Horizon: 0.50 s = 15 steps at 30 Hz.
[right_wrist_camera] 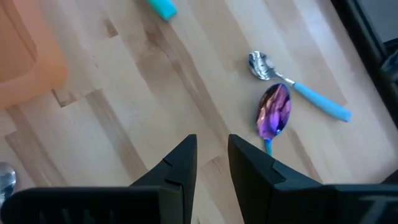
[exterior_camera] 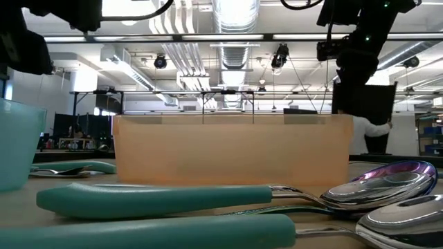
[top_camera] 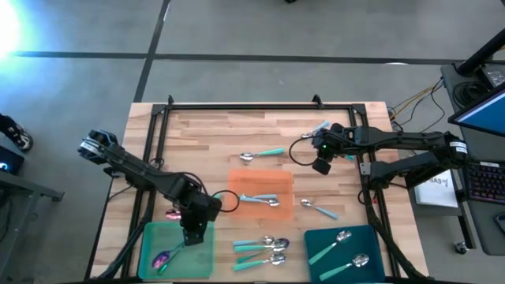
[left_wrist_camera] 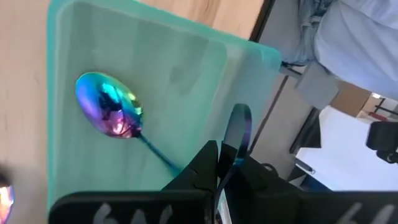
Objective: Sort silverware by color (type)
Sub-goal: Put the violet spoon into the green bin
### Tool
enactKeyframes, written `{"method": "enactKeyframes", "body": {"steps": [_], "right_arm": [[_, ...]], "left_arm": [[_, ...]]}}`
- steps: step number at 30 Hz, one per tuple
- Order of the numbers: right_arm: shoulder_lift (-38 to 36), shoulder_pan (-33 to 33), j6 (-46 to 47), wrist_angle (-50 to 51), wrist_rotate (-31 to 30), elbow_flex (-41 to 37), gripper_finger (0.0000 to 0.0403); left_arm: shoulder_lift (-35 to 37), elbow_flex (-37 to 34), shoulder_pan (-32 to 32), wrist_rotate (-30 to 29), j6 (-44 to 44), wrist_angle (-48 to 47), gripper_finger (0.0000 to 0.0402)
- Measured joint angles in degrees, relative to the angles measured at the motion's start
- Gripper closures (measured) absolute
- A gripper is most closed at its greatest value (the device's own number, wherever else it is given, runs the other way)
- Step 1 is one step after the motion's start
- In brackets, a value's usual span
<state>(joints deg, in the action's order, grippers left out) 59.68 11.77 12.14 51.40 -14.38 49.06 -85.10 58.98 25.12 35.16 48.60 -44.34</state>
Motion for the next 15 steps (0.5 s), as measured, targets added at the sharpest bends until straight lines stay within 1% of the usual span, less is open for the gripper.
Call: {"method": "enactKeyframes", "body": {"steps": [3, 5, 9, 12, 15], "right_arm": [[0.0, 0.0, 0.0, -0.9, -1.77, 0.0, 0.0321], [-0.01, 0.0, 0.0, -1.2, -2.31, 0.0, 0.0321], [0.0, 0.0, -0.02, -1.14, -2.31, 0.0, 0.0321], [0.0, 0.0, -0.05, -1.14, -2.29, 0.0, 0.0321], [-0.01, 0.0, -0.05, -1.14, -2.28, 0.0, 0.0321]], "left_arm": [[0.0, -0.02, 0.28, -0.61, 0.13, 0.43, 0.0401], [0.0, -0.32, 0.47, -2.73, 0.37, 1.73, 0.0399], [0.04, -2.36, 0.47, -2.76, -0.22, 8.91, 0.0384], [0.26, -4.19, 0.45, 0.01, 0.65, 13.8, 0.0366], [1.24, -5.14, 0.46, 3.52, 3.61, 15.27, 0.0344]]}}
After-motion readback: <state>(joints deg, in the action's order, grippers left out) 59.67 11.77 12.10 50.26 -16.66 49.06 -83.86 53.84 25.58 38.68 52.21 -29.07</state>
